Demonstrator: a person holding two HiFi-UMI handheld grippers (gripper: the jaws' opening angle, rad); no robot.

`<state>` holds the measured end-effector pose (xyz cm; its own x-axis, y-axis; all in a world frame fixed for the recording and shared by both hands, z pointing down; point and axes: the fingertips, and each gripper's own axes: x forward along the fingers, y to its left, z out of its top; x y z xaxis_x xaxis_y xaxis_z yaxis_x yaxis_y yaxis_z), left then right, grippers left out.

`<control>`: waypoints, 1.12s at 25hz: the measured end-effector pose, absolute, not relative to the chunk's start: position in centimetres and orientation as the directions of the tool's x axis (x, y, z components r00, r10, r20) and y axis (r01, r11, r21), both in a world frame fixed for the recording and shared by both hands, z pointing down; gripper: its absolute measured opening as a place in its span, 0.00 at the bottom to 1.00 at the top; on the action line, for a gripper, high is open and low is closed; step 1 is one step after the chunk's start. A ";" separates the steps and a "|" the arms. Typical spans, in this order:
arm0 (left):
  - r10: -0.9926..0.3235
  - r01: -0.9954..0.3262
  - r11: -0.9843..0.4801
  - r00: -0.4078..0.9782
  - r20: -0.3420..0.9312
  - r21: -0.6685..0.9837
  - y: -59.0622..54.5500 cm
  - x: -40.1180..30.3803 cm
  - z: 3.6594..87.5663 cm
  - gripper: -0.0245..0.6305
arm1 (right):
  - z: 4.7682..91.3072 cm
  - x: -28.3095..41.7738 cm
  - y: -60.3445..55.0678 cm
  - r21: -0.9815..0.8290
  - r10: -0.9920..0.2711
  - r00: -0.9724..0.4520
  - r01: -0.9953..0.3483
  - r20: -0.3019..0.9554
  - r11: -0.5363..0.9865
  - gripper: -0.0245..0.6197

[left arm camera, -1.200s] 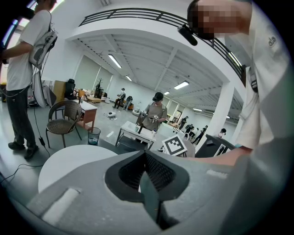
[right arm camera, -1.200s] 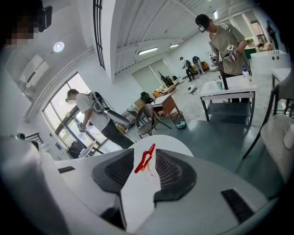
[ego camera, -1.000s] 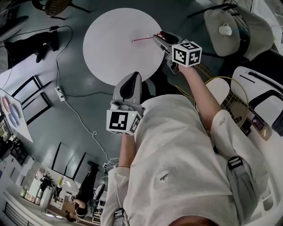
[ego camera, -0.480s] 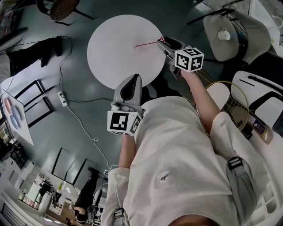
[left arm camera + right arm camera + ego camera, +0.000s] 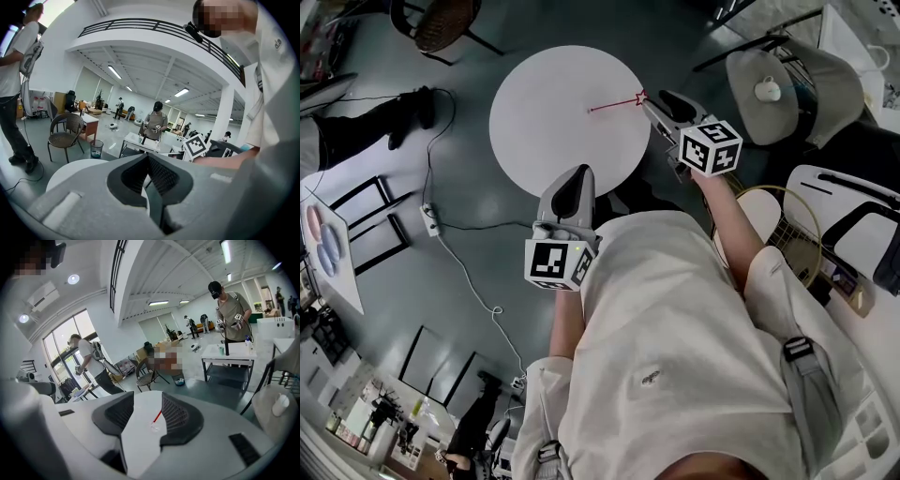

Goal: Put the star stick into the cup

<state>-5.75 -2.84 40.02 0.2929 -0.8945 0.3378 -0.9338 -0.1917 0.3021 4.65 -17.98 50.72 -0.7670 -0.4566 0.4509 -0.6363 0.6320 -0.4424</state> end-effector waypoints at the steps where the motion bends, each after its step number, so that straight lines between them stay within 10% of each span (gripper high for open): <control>1: -0.897 -0.935 -0.190 0.290 0.335 0.301 -2.7 -5.9 40.0 0.05 | 50.0 4.6 -17.8 -0.435 -0.460 -0.770 -0.633 0.442 0.640 0.33; 28: -0.901 -0.938 -0.225 0.303 0.310 0.264 -1.0 -6.4 39.2 0.05 | 40.5 1.8 -8.0 -0.316 -0.373 -0.886 -0.450 0.278 0.835 0.05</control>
